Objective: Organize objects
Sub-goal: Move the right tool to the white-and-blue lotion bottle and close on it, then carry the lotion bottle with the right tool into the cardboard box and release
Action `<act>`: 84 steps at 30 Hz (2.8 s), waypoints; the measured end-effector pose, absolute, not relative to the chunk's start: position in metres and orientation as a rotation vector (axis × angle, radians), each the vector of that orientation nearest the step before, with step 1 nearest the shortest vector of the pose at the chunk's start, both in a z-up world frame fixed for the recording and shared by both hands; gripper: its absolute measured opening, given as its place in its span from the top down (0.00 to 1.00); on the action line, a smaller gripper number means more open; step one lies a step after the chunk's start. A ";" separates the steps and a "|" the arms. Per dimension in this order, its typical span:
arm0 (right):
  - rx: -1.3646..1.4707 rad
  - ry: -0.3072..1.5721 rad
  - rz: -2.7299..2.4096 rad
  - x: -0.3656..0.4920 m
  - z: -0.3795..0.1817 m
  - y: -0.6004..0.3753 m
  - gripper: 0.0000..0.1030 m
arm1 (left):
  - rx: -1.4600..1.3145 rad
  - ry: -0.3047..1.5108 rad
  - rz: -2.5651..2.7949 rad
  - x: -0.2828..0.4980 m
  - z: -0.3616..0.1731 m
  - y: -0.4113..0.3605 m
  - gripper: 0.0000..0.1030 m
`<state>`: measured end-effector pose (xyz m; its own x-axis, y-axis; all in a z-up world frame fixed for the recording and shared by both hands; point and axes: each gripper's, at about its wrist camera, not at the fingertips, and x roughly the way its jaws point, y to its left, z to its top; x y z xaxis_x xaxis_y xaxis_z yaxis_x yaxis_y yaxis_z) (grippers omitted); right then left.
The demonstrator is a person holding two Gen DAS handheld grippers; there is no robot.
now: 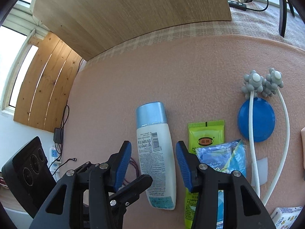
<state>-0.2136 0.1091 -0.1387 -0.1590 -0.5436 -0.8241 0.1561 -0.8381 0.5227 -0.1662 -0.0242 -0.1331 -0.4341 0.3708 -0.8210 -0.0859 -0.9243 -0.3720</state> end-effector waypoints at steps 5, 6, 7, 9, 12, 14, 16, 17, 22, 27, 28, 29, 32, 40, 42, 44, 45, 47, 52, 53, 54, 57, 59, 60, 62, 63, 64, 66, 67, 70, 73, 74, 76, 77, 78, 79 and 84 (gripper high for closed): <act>1.690 -0.461 -2.008 -0.217 -0.152 0.108 0.56 | -1.485 -0.443 2.388 -0.170 -0.139 -0.023 0.52; 1.696 -0.464 -2.000 -0.218 -0.154 0.107 0.56 | -1.480 -0.450 2.381 -0.171 -0.140 -0.022 0.53; 1.700 -0.467 -1.995 -0.218 -0.155 0.107 0.56 | -1.477 -0.456 2.370 -0.172 -0.141 -0.021 0.54; 1.711 -0.473 -1.984 -0.218 -0.159 0.107 0.57 | -1.477 -0.461 2.353 -0.173 -0.142 -0.020 0.54; 1.710 -0.475 -1.982 -0.214 -0.161 0.109 0.61 | -1.484 -0.480 2.324 -0.174 -0.145 -0.018 0.54; 1.709 -0.482 -1.982 -0.213 -0.161 0.110 0.61 | -1.478 -0.487 2.325 -0.173 -0.145 -0.018 0.54; 1.708 -0.487 -1.983 -0.210 -0.161 0.112 0.61 | -1.476 -0.487 2.326 -0.171 -0.144 -0.017 0.54; 1.707 -0.488 -1.985 -0.209 -0.161 0.111 0.61 | -1.478 -0.487 2.326 -0.169 -0.144 -0.017 0.54; 1.692 -0.516 -1.979 -0.192 -0.155 0.117 0.63 | -1.474 -0.505 2.346 -0.156 -0.138 -0.015 0.55; 1.639 -0.559 -1.987 -0.174 -0.138 0.127 0.64 | -1.436 -0.498 2.379 -0.136 -0.118 -0.007 0.55; 1.630 -0.572 -1.989 -0.170 -0.134 0.131 0.64 | -1.426 -0.482 2.387 -0.131 -0.112 -0.003 0.55; 1.619 -0.581 -1.994 -0.166 -0.129 0.136 0.64 | -1.419 -0.473 2.391 -0.128 -0.107 0.001 0.55; 1.581 -0.589 -2.022 -0.154 -0.112 0.152 0.64 | -1.383 -0.457 2.400 -0.118 -0.091 0.016 0.55; 1.515 -0.613 -2.124 -0.123 -0.074 0.223 0.64 | -1.283 -0.419 2.369 -0.095 -0.051 0.081 0.55; 1.509 -0.619 -2.157 -0.115 -0.068 0.245 0.64 | -1.267 -0.412 2.348 -0.091 -0.044 0.103 0.55; 1.504 -0.630 -2.185 -0.106 -0.062 0.269 0.64 | -1.252 -0.404 2.338 -0.087 -0.038 0.127 0.55; 1.501 -0.640 -2.198 -0.102 -0.060 0.280 0.64 | -1.243 -0.396 2.328 -0.085 -0.035 0.140 0.55; 1.497 -0.666 -2.225 -0.095 -0.057 0.303 0.64 | -1.228 -0.375 2.307 -0.079 -0.029 0.165 0.55; 1.489 -0.704 -2.307 -0.076 -0.049 0.357 0.64 | -1.202 -0.323 2.250 -0.067 -0.018 0.228 0.55; 1.489 -0.711 -2.323 -0.072 -0.048 0.368 0.64 | -1.199 -0.312 2.236 -0.064 -0.017 0.241 0.55; 1.490 -0.719 -2.338 -0.068 -0.049 0.379 0.64 | -1.197 -0.301 2.223 -0.061 -0.016 0.252 0.55; 1.501 -0.755 -2.374 -0.059 -0.050 0.410 0.64 | -1.197 -0.270 2.178 -0.056 -0.017 0.286 0.55; 1.508 -0.776 -2.396 -0.053 -0.051 0.427 0.64 | -1.199 -0.252 2.149 -0.054 -0.018 0.309 0.55; 1.512 -0.783 -2.407 -0.051 -0.052 0.435 0.64 | -1.199 -0.242 2.139 -0.053 -0.018 0.319 0.55; 1.518 -0.798 -2.425 -0.046 -0.053 0.448 0.64 | -1.202 -0.225 2.119 -0.051 -0.020 0.335 0.55; 1.521 -0.806 -2.432 -0.044 -0.054 0.453 0.64 | -1.205 -0.220 2.107 -0.051 -0.020 0.343 0.55; 1.524 -0.813 -2.438 -0.043 -0.055 0.459 0.64 | -1.208 -0.218 2.097 -0.050 -0.021 0.350 0.55; 1.526 -0.823 -2.447 -0.039 -0.056 0.467 0.64 | -1.211 -0.202 2.082 -0.049 -0.022 0.362 0.55; 1.527 -0.825 -2.450 -0.039 -0.057 0.470 0.64 | -1.213 -0.194 2.076 -0.051 -0.024 0.367 0.55; 1.536 -0.806 -2.469 -0.036 -0.058 0.477 0.64 | -1.220 -0.164 2.077 -0.052 -0.027 0.376 0.55; 1.541 -0.793 -2.528 -0.033 -0.055 0.484 0.60 | -1.232 -0.124 2.104 -0.054 -0.028 0.378 0.49; 1.535 -0.797 -2.541 -0.032 -0.055 0.487 0.59 | -1.235 -0.125 2.106 -0.056 -0.029 0.376 0.48; 1.532 -0.804 -2.556 -0.032 -0.054 0.489 0.57 | -1.240 -0.122 2.120 -0.058 -0.029 0.370 0.48; 1.532 -0.803 -2.558 -0.031 -0.054 0.489 0.57 | -1.243 -0.119 2.127 -0.059 -0.029 0.366 0.48; 1.534 -0.800 -2.557 -0.032 -0.054 0.488 0.57 | -1.246 -0.120 2.132 -0.061 -0.029 0.362 0.48; 1.536 -0.794 -2.556 -0.032 -0.054 0.485 0.57 | -1.250 -0.120 2.138 -0.063 -0.029 0.357 0.48; 1.522 -0.729 -2.567 -0.037 -0.051 0.463 0.56 | -1.269 -0.135 2.194 -0.069 -0.026 0.316 0.48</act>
